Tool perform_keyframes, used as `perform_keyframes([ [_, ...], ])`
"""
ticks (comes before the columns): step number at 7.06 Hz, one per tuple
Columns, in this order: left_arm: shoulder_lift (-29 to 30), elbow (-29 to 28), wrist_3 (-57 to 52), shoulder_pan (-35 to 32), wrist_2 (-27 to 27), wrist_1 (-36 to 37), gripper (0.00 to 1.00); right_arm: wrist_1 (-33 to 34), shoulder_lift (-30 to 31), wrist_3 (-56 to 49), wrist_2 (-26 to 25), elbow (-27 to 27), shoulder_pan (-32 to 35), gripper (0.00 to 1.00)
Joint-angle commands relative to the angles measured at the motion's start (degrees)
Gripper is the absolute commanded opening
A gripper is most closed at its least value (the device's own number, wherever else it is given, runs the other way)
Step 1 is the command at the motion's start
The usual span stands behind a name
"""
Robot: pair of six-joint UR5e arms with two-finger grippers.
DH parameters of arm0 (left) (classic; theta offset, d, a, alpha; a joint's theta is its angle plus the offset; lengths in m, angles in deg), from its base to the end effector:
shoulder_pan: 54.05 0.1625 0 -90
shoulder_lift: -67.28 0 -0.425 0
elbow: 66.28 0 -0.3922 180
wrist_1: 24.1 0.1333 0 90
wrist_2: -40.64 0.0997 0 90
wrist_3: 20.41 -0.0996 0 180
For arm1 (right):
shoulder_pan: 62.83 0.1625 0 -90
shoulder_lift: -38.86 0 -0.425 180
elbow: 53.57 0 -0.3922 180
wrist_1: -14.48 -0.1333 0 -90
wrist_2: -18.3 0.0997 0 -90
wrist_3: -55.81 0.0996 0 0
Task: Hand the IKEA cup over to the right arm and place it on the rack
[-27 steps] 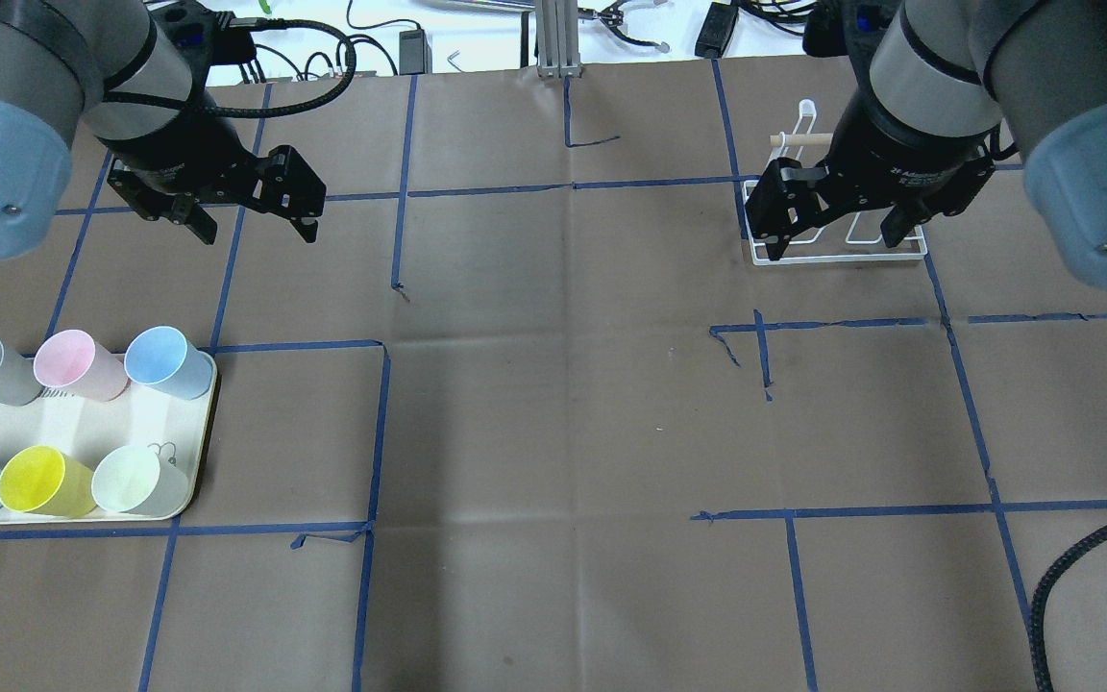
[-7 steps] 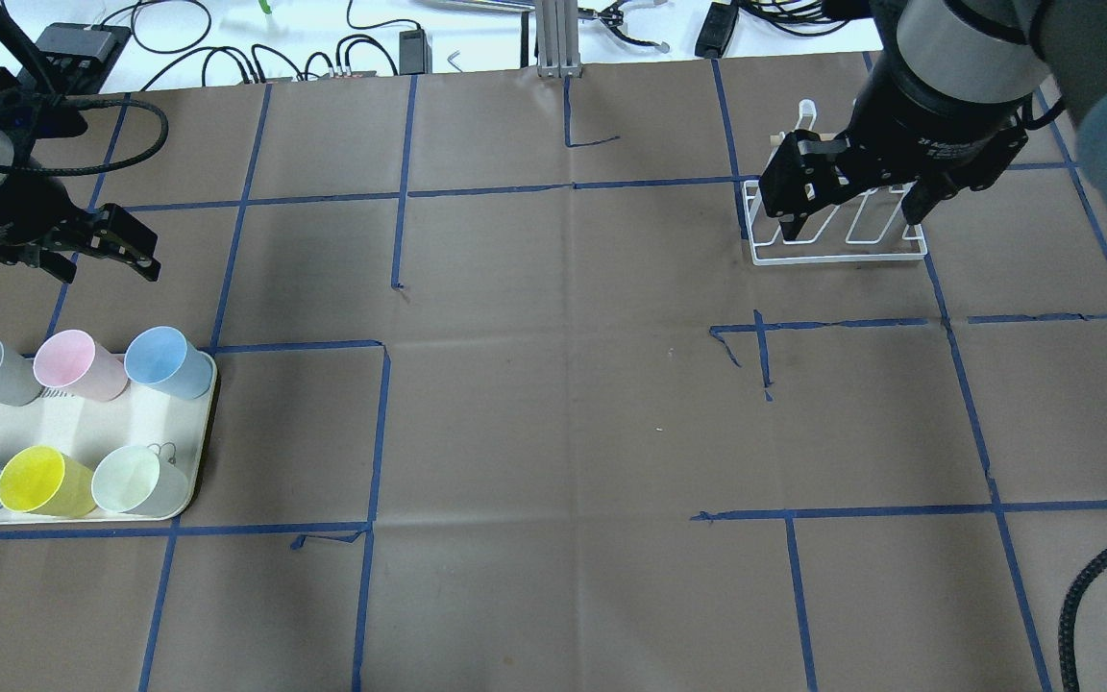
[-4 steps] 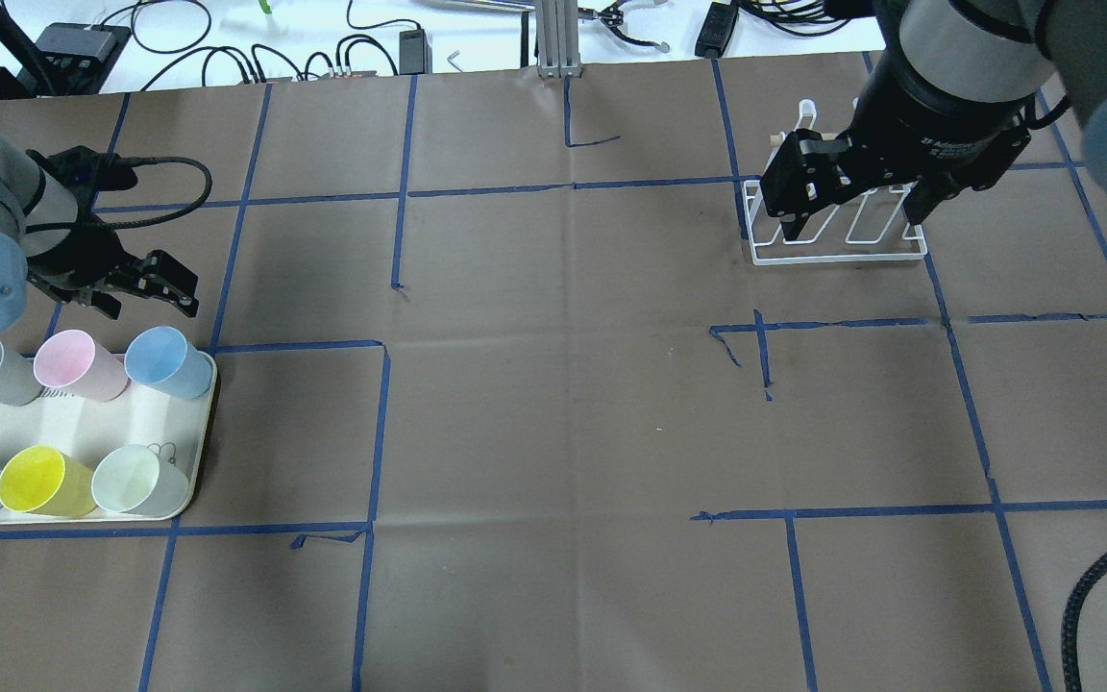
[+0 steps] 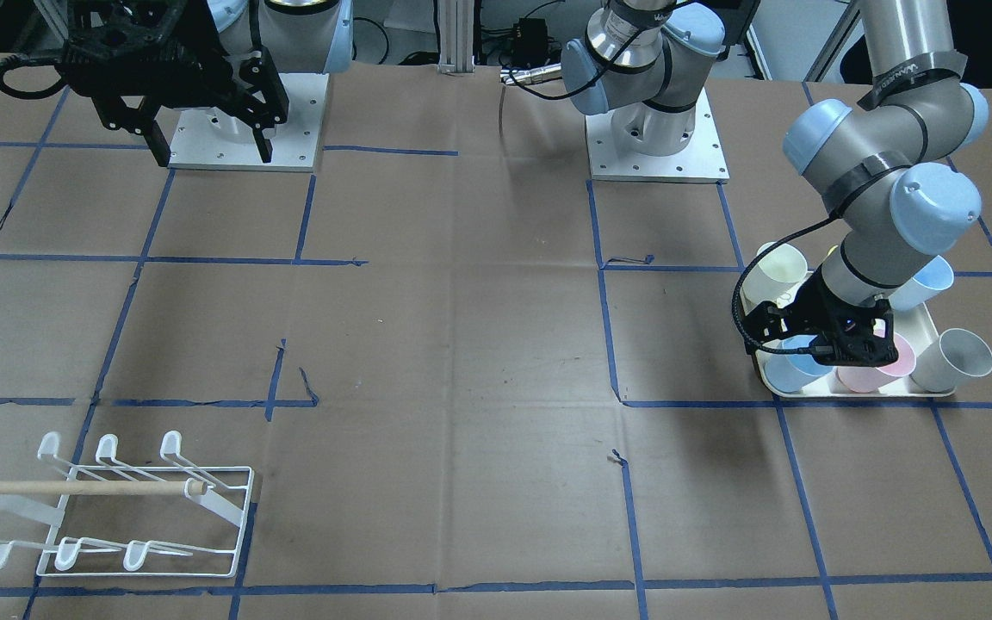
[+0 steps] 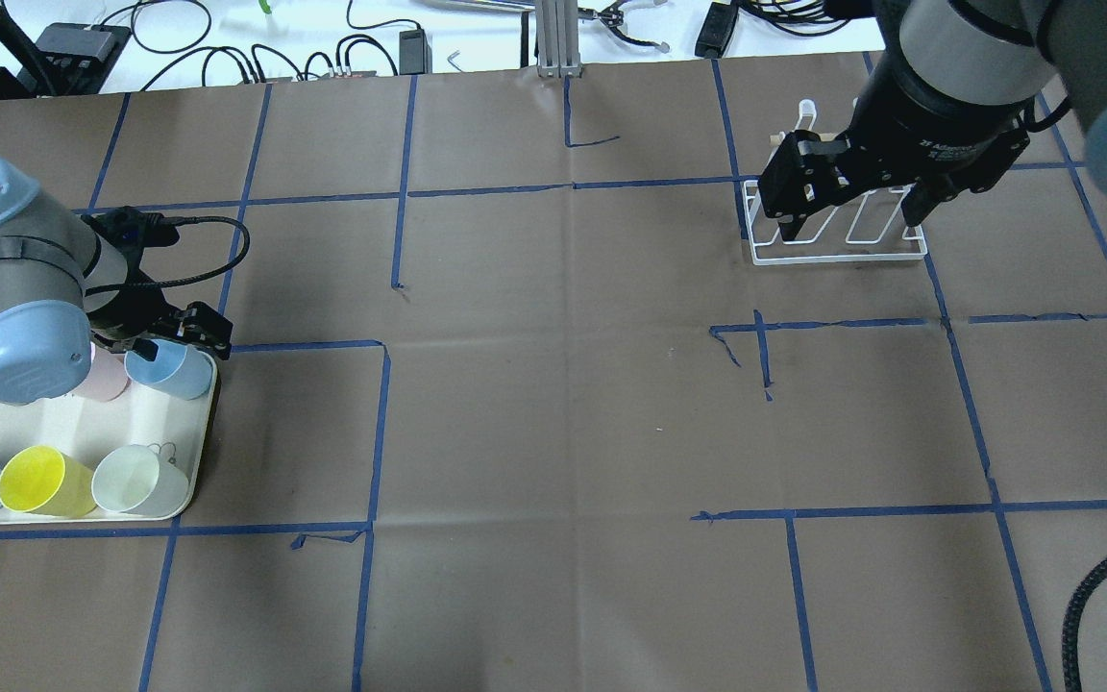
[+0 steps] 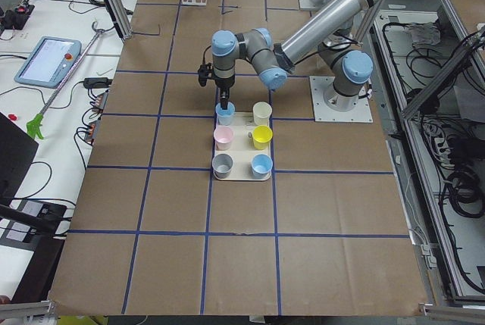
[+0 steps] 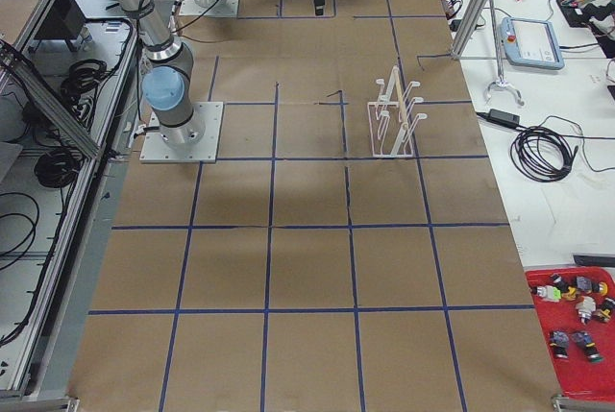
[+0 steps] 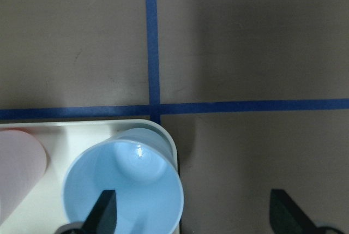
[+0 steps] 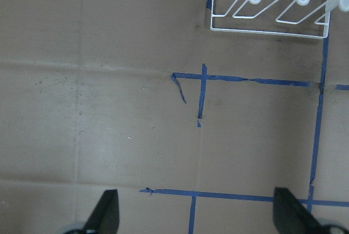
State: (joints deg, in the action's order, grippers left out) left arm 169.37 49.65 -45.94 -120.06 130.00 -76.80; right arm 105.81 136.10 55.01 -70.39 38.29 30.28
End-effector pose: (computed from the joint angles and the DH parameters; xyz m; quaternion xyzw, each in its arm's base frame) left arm 0.0790 -0.5082 0.2357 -0.0134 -0.9999 -0.0034 0.0077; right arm 0.1597 -0.4395 0.5336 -0.0347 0.9976 -0.0583 0.0126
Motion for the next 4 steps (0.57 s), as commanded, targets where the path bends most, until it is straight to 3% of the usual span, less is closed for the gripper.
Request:
perform_keyframes([
  [1,1.27,0.08,0.12,0.09,0.45,0.06,0.99,5.40,-0.29,9.52,5.78,1.47,0.23,1.00],
  [2,0.66,0.00,0.21,0.09,0.46,0.06,0.96,7.95,0.05,13.85,6.42,3.05,0.40,1.00],
  [4,0.30,-0.79,-0.40,0.09,0.72,-0.03,0.61,11.64,1.89,16.08,10.80,6.03,0.41,1.00],
])
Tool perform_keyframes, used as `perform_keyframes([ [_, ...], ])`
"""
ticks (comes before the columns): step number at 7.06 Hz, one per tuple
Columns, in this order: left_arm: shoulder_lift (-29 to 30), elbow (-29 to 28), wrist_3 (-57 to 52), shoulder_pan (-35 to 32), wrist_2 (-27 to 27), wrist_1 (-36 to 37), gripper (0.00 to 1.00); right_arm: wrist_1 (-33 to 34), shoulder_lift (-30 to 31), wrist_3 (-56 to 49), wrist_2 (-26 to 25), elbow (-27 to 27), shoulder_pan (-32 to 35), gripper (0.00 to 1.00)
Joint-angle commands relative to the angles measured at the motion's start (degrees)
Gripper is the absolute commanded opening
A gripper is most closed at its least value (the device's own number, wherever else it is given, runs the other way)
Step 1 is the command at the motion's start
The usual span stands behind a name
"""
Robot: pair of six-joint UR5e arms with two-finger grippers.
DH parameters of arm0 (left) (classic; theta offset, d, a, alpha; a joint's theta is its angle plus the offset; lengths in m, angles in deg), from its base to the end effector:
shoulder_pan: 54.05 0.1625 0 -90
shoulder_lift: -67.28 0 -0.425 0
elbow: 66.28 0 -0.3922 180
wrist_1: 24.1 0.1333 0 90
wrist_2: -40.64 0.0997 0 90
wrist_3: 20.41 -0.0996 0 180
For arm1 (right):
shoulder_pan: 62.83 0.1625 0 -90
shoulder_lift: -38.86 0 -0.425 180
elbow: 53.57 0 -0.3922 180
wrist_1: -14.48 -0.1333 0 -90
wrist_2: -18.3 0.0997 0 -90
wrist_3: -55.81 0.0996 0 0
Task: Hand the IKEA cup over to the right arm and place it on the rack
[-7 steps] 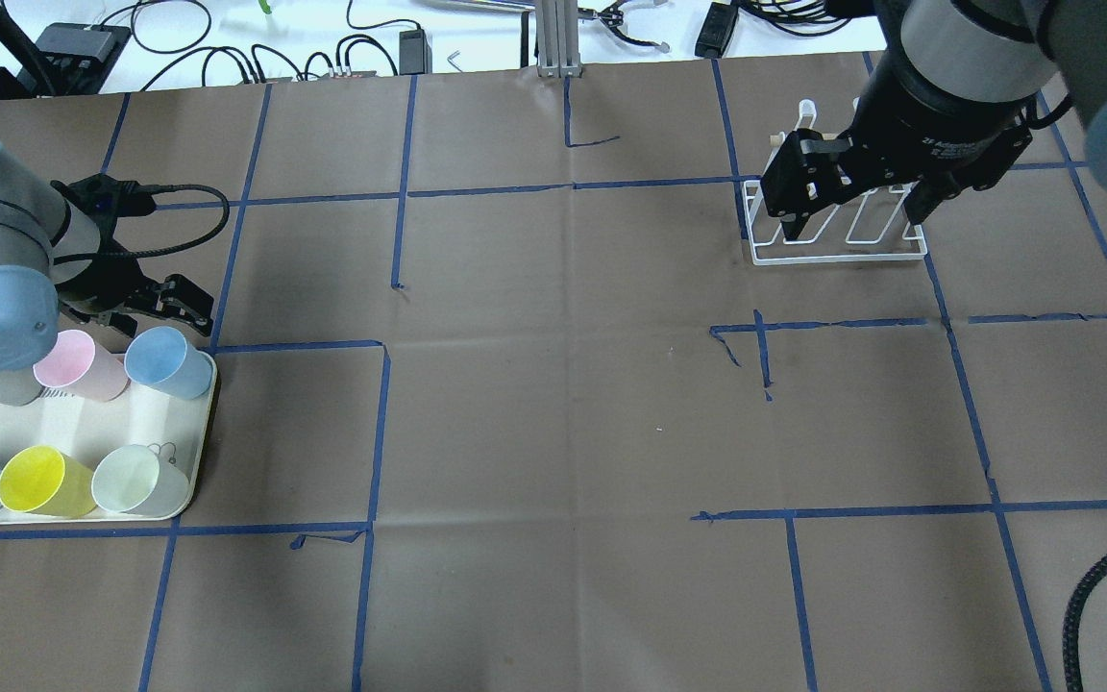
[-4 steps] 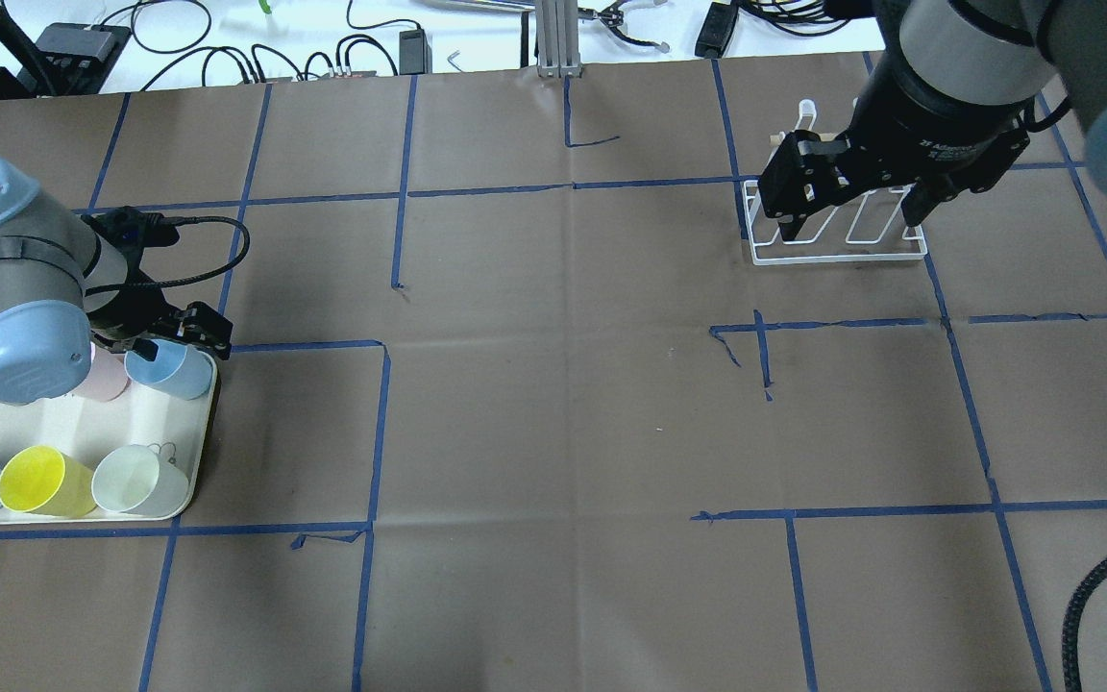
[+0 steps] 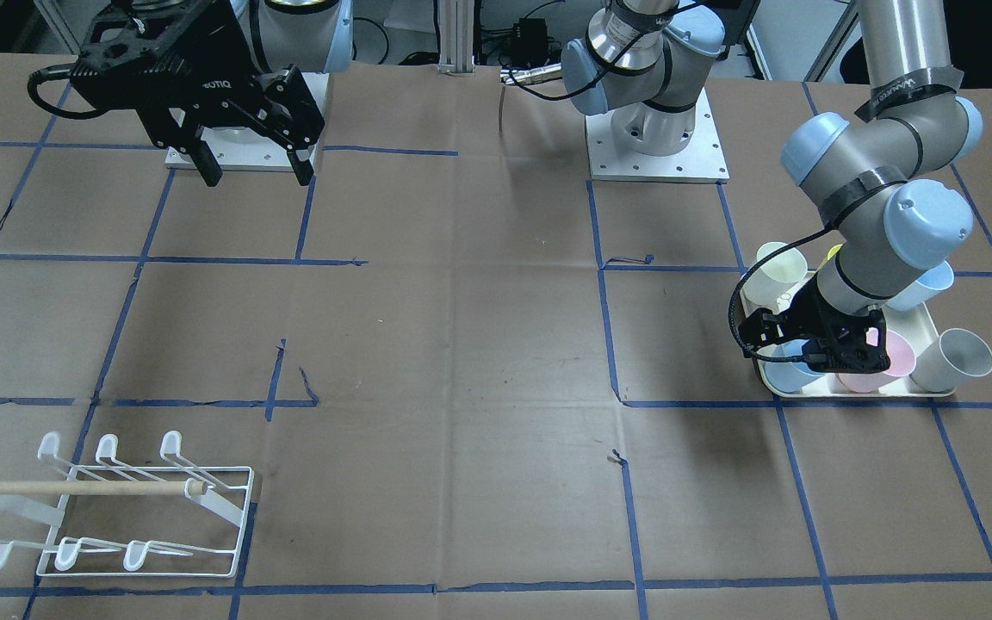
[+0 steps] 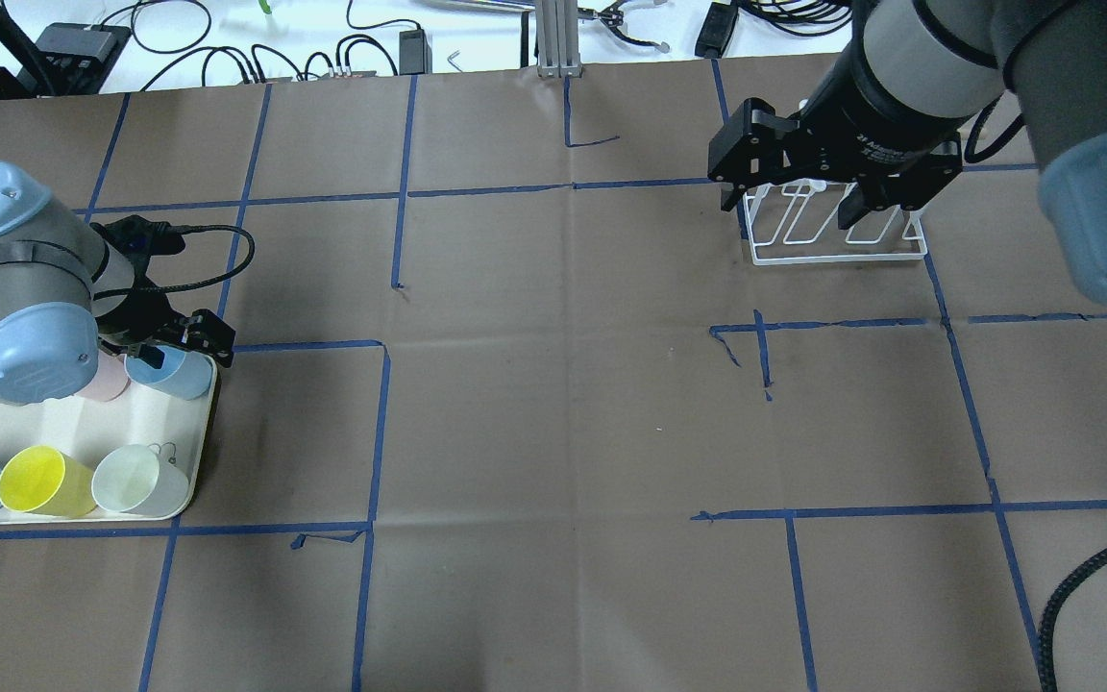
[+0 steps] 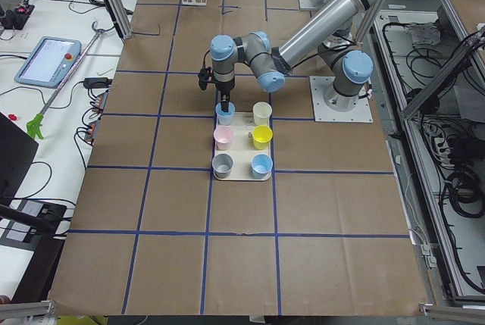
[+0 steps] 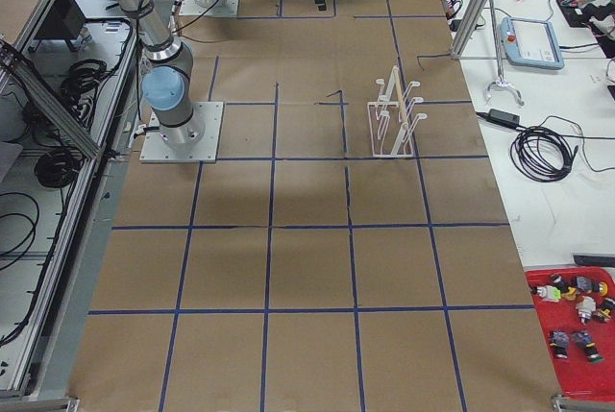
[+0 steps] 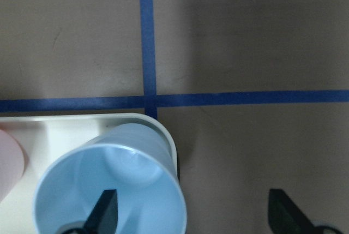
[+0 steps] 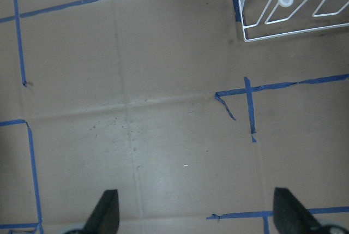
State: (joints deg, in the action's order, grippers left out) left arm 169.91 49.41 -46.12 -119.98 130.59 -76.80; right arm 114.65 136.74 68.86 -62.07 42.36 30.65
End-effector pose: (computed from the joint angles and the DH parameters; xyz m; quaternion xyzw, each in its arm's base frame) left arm 0.0815 -0.5096 0.2327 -0.0143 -0.9999 -0.0079 0.0041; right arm 0.1771 -0.4419 0.5218 0.0738 0.9882 -0.0921 0.0977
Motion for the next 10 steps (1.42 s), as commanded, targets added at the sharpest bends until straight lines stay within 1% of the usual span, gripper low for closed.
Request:
perform_keyframes([
  [1,-0.24,-0.47,-0.22,0.01,0.14,-0.12,0.30,7.01,3.27,6.94,5.37,5.28,0.13,1.00],
  [2,-0.24,-0.39,-0.30,0.27,0.14,-0.04,0.09,14.97,4.77,11.34,8.71,10.19,0.13,1.00],
  [3,-0.16,-0.47,-0.74,0.97,0.14,-0.12,0.00,27.84,5.65,15.38,10.05,17.46,0.13,1.00],
  [4,-0.15,-0.65,-1.18,1.67,0.05,-0.04,0.00,38.93,7.49,19.95,12.41,24.67,0.13,1.00],
  [5,-0.33,-0.82,-1.10,1.94,0.05,-0.04,0.00,48.18,8.46,25.91,13.74,30.22,0.13,1.00],
  [6,-1.20,-1.69,-0.92,1.85,-0.21,-0.04,0.00,54.10,8.65,30.50,14.71,33.06,0.13,1.00],
  [7,-3.30,-4.83,-0.57,1.16,-0.22,-2.56,0.00,57.46,8.73,33.85,15.94,35.09,0.22,1.00],
  [8,-4.88,-9.56,0.04,0.71,-0.91,-8.94,0.00,61.33,8.47,37.19,16.99,36.85,0.22,1.00],
  [9,-5.68,-15.70,0.83,-1.12,-3.62,-14.57,0.00,62.24,8.47,37.83,17.01,37.30,0.22,1.00],
  [10,-5.17,-21.94,2.32,-3.75,-4.08,-19.15,0.00,62.24,8.38,37.84,17.01,37.31,0.22,1.00],
])
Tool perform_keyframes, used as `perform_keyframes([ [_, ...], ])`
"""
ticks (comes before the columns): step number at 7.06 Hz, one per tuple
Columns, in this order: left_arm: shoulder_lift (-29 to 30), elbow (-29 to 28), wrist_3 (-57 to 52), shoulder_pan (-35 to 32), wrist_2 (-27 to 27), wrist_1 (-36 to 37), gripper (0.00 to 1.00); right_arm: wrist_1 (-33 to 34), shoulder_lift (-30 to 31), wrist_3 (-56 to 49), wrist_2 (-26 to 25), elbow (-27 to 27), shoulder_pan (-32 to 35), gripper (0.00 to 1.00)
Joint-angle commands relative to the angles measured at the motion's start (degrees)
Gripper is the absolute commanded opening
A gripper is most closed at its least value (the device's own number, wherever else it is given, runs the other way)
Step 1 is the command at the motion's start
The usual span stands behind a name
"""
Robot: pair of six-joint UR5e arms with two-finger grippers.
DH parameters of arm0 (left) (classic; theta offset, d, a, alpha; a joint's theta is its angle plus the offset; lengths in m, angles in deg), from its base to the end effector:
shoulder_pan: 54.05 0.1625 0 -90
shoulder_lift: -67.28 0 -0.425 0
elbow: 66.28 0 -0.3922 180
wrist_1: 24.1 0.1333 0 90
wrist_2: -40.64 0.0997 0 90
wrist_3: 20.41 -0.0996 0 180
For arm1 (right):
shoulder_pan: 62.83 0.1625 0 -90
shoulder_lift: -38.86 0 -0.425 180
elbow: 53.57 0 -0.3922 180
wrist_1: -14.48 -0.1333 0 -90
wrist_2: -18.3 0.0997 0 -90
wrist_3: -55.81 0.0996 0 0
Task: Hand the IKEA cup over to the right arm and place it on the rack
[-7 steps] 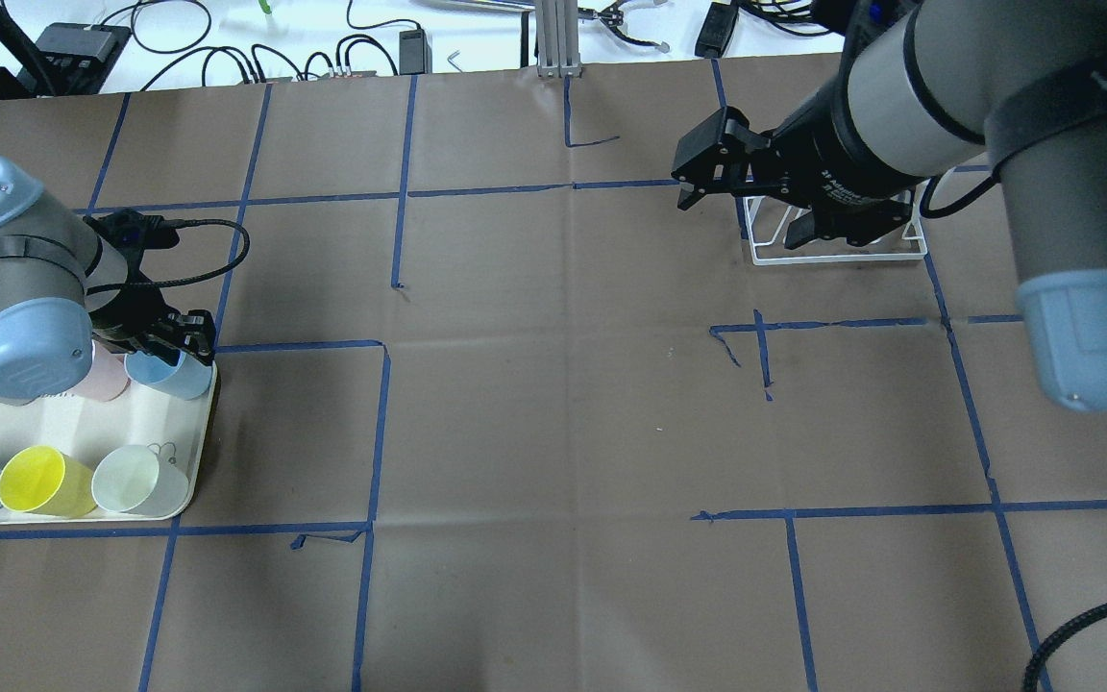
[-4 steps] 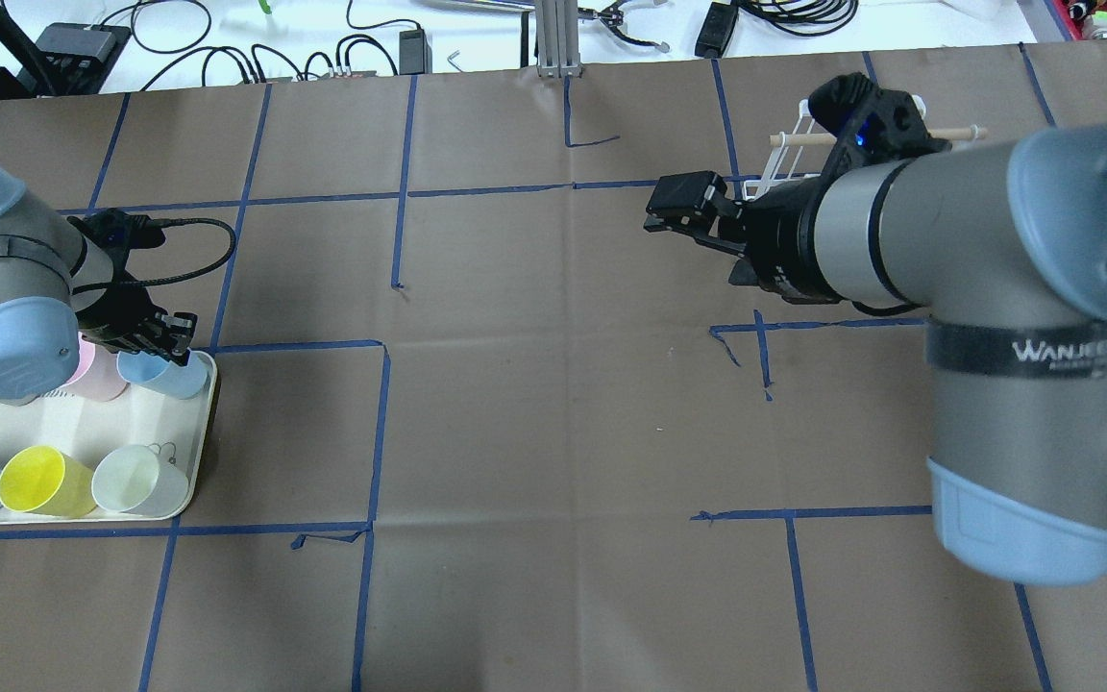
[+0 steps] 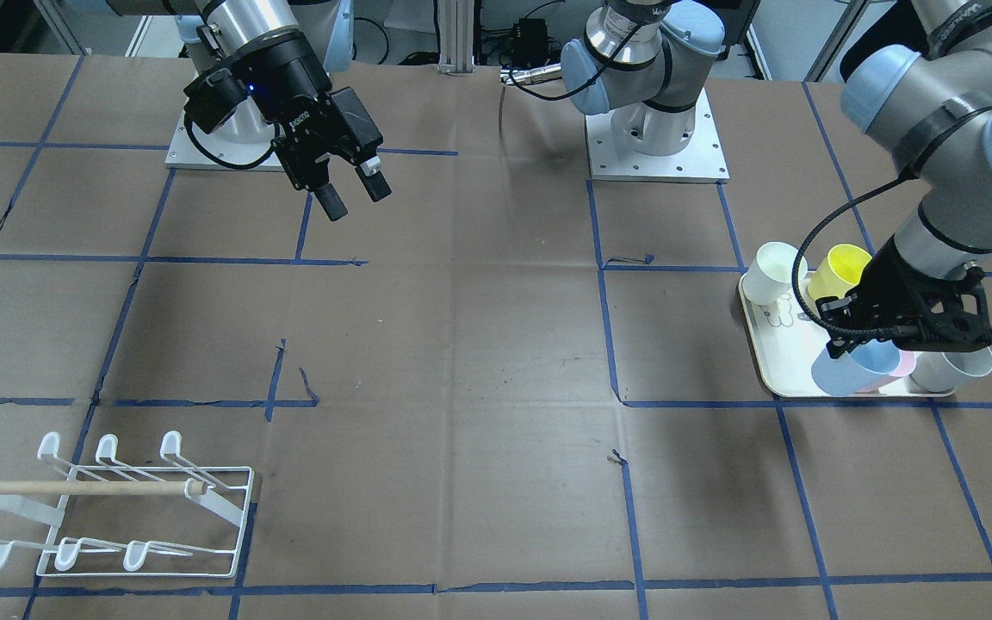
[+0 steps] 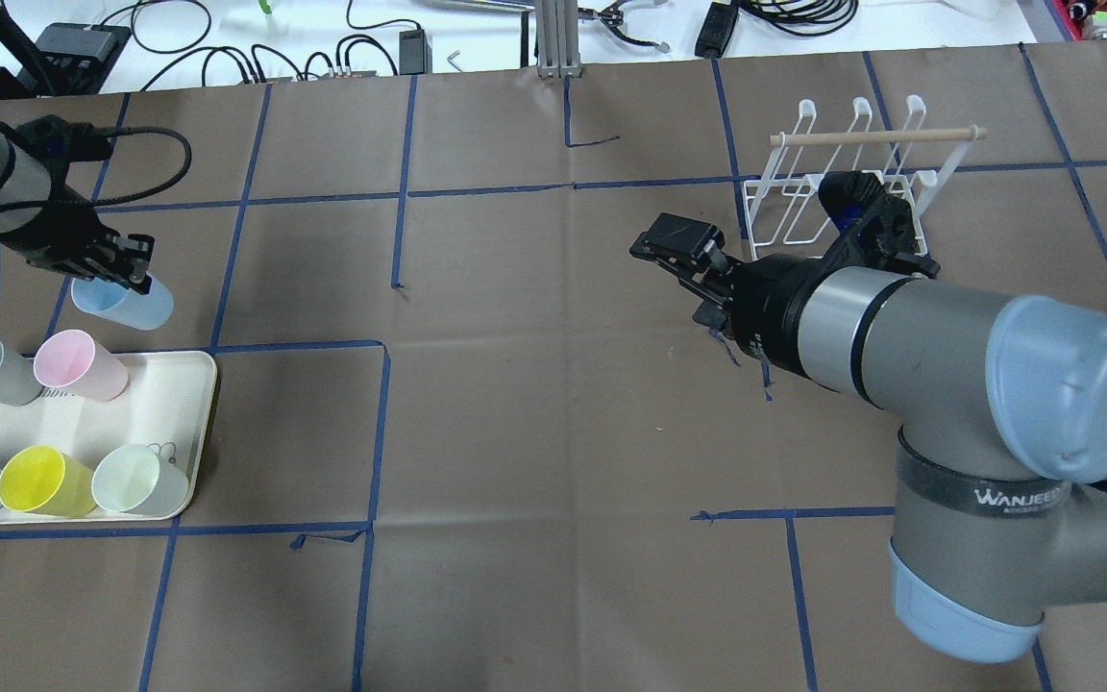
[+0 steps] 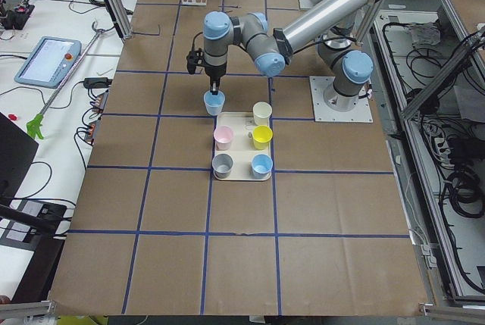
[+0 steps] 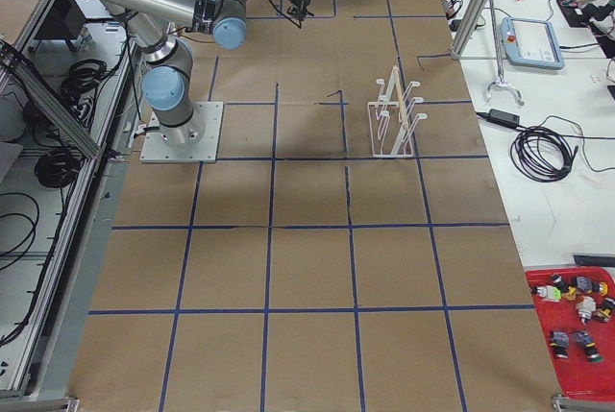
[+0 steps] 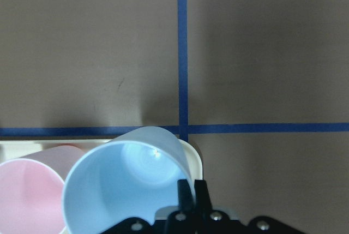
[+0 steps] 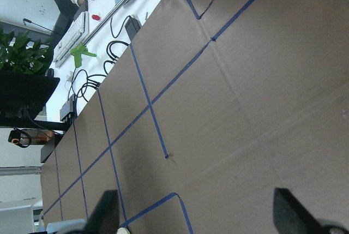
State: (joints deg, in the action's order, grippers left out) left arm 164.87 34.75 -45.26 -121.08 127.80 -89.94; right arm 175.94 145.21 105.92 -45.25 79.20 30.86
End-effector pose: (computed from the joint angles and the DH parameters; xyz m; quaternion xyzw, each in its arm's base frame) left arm 0.0822 -0.5480 0.3692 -0.0176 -0.9984 0.0542 0.0030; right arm 0.2008 -0.3530 0.4033 0.2739 0.8610 -0.2369 0.3572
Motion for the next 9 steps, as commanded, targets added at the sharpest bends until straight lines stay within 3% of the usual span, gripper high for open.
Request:
perform_keyframes([
  [1,0.05,-10.39,2.51,-4.76,-1.47,-7.88,0.00,0.96,-0.35,0.78,0.18,0.47,0.00,1.00],
  [2,-0.21,-10.68,2.26,-5.82,-3.30,-7.63,0.00,0.79,-0.44,0.78,0.18,0.56,0.00,1.00],
  [3,-0.65,-11.03,2.00,-5.84,-9.67,-6.67,0.00,0.79,-0.53,0.78,0.18,0.56,0.00,1.00],
  [4,-1.43,-9.99,2.17,-6.01,-17.56,-2.58,0.00,0.79,-0.53,0.78,0.18,0.56,0.00,1.00],
  [6,-2.14,-6.93,2.34,-6.71,-26.91,7.34,0.00,0.88,-0.62,0.69,0.18,0.47,0.00,1.00],
  [7,-2.15,-4.21,2.43,-8.45,-33.22,14.10,0.00,0.87,-0.70,0.69,0.27,0.56,0.00,1.00],
  [9,0.13,3.25,8.71,-13.37,-38.10,36.02,0.00,1.22,-0.62,0.69,0.18,0.47,0.00,1.00],
])
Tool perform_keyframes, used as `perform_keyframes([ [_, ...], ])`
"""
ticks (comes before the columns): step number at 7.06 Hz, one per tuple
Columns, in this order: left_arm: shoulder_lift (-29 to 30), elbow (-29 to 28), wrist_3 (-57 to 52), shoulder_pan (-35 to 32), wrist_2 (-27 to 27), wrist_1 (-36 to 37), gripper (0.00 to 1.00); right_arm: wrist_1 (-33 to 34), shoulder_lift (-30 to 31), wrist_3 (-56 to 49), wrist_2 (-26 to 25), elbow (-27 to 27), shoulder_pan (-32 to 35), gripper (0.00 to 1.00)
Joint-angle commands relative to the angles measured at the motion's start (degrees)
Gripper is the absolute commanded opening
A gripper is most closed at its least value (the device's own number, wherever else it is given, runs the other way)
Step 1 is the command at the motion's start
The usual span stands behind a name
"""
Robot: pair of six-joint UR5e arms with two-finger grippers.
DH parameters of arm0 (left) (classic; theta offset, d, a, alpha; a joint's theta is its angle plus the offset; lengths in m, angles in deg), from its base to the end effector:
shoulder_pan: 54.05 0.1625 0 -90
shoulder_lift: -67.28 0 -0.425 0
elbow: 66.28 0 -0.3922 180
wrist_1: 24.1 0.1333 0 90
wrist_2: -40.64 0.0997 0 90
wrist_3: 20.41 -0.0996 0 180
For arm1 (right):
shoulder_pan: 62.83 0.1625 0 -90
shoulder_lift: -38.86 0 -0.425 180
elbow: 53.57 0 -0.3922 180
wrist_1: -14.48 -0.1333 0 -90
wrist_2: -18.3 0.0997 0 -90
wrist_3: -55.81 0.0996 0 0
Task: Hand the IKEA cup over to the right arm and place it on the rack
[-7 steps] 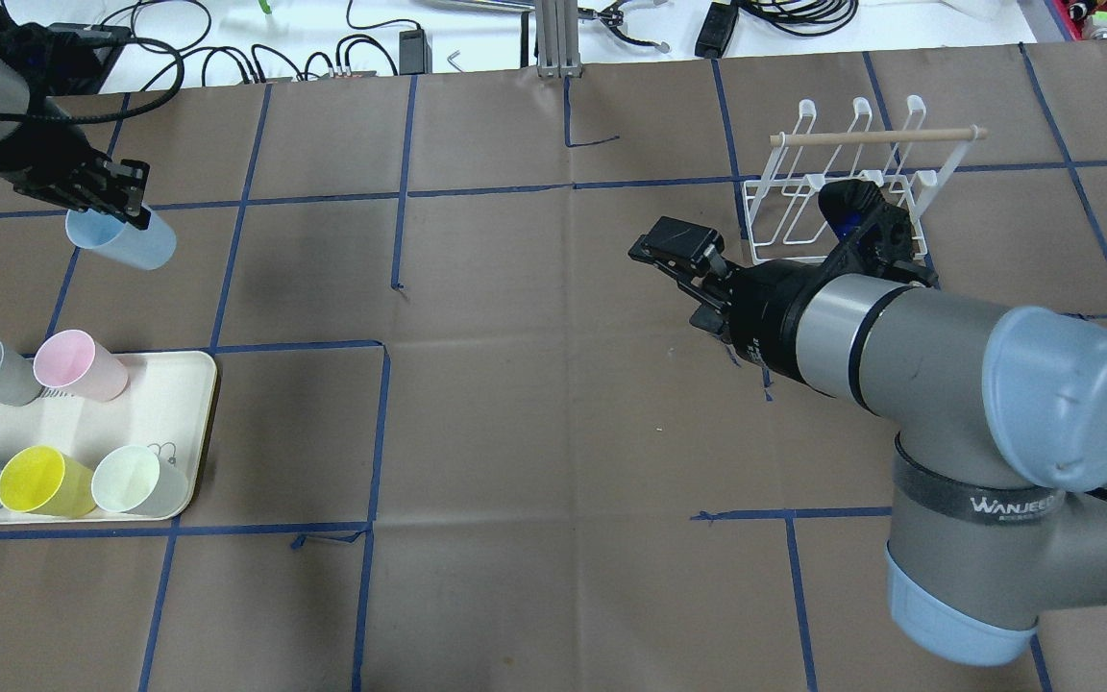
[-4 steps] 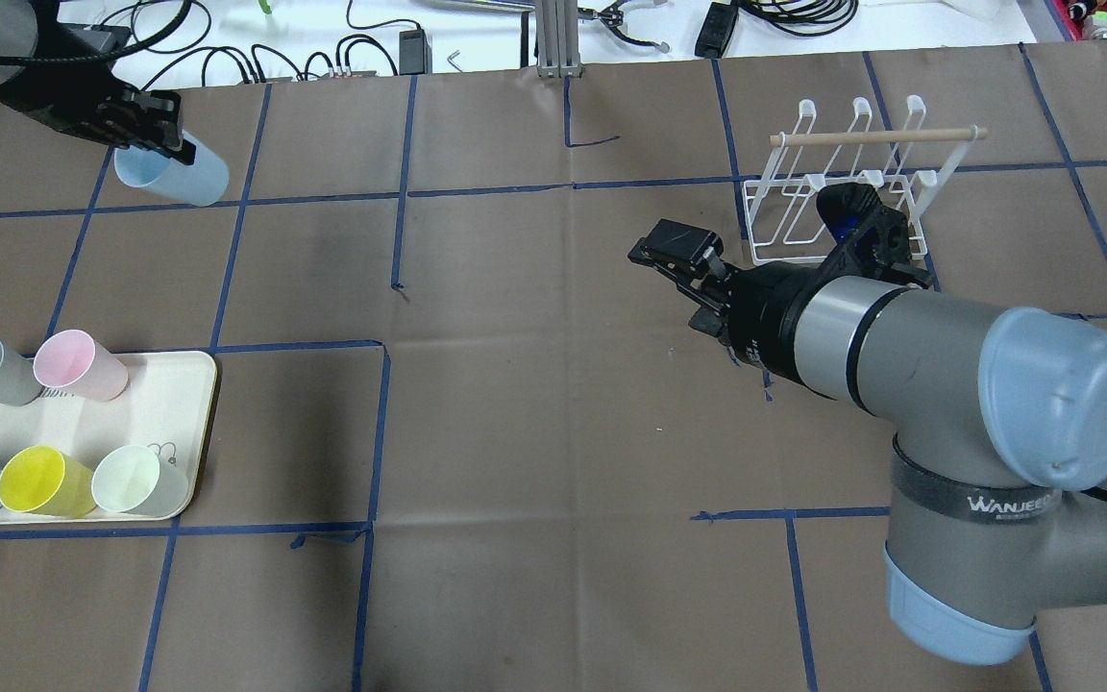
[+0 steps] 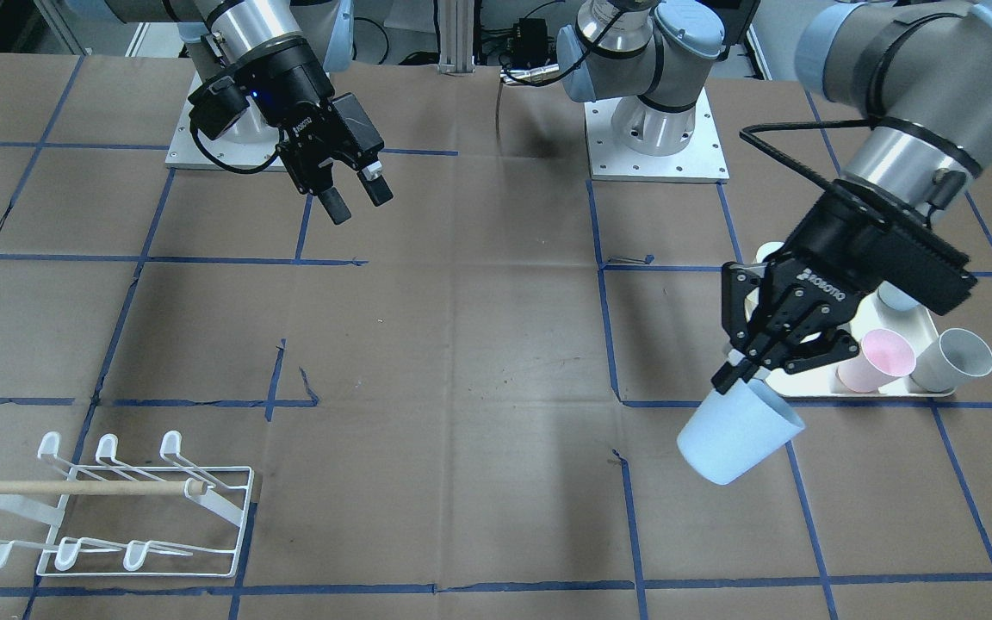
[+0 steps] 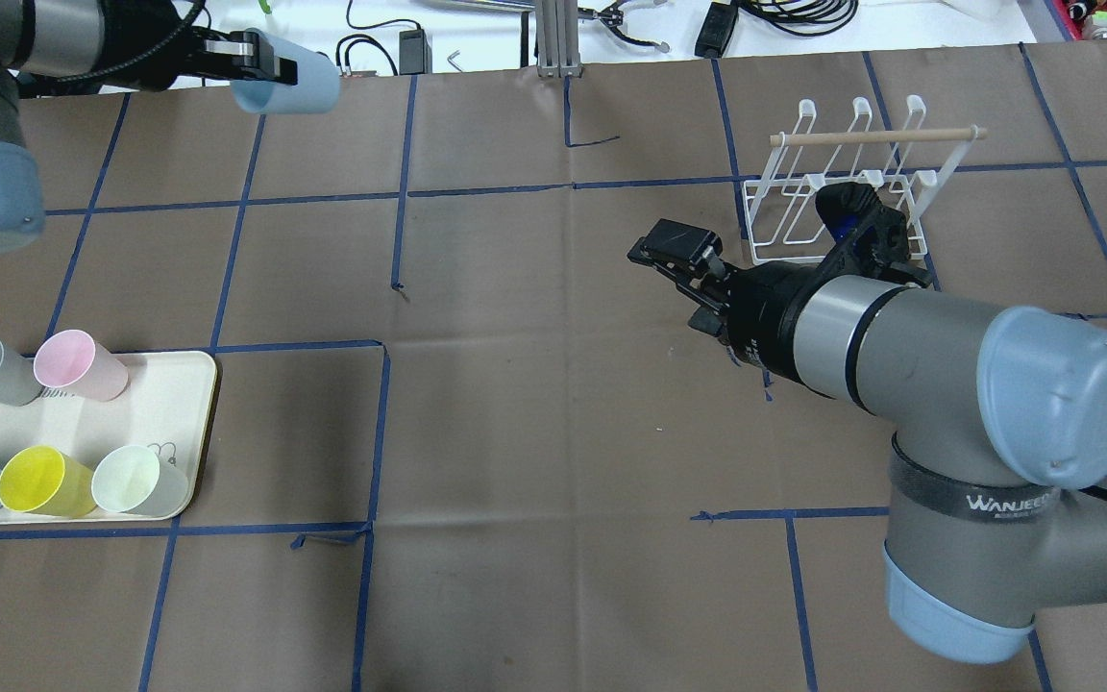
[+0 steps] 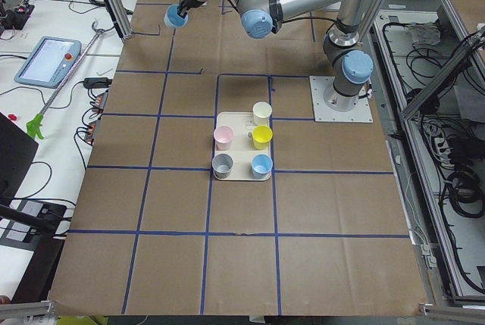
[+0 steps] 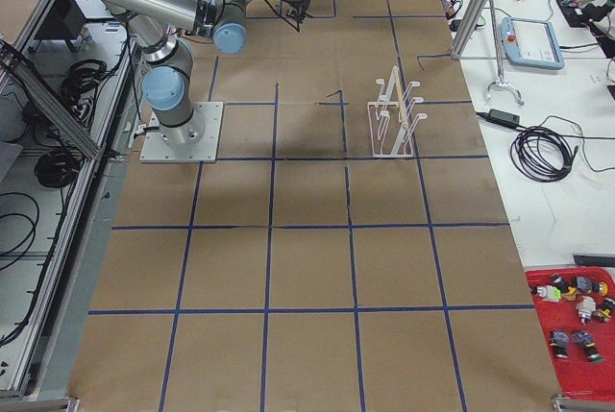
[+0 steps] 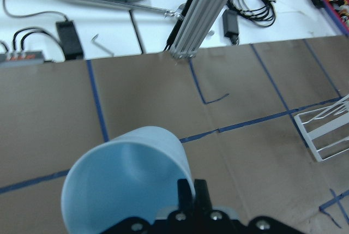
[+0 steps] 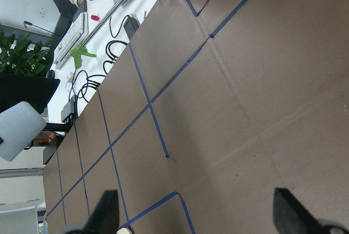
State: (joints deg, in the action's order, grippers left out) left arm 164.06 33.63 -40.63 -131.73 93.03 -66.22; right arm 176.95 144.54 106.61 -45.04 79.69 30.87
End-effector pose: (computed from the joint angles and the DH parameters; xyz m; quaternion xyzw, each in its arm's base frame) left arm -0.0718 -0.5807 0.4560 -0.1493 -0.9036 0.3313 0.2267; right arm 0.2013 -0.3540 0.3974 0.2786 0.8596 -0.2327 0.3595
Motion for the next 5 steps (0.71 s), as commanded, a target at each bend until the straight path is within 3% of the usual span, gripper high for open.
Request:
perform_keyframes([
  [1,1.30,9.37,6.48,-4.57,-4.05,22.77,0.00,0.30,0.14,0.00,-0.02,-0.11,-0.17,1.00],
  [5,1.39,26.10,10.72,-6.60,-20.01,53.48,0.03,0.39,0.14,0.00,-0.11,-0.29,-0.44,1.00],
])
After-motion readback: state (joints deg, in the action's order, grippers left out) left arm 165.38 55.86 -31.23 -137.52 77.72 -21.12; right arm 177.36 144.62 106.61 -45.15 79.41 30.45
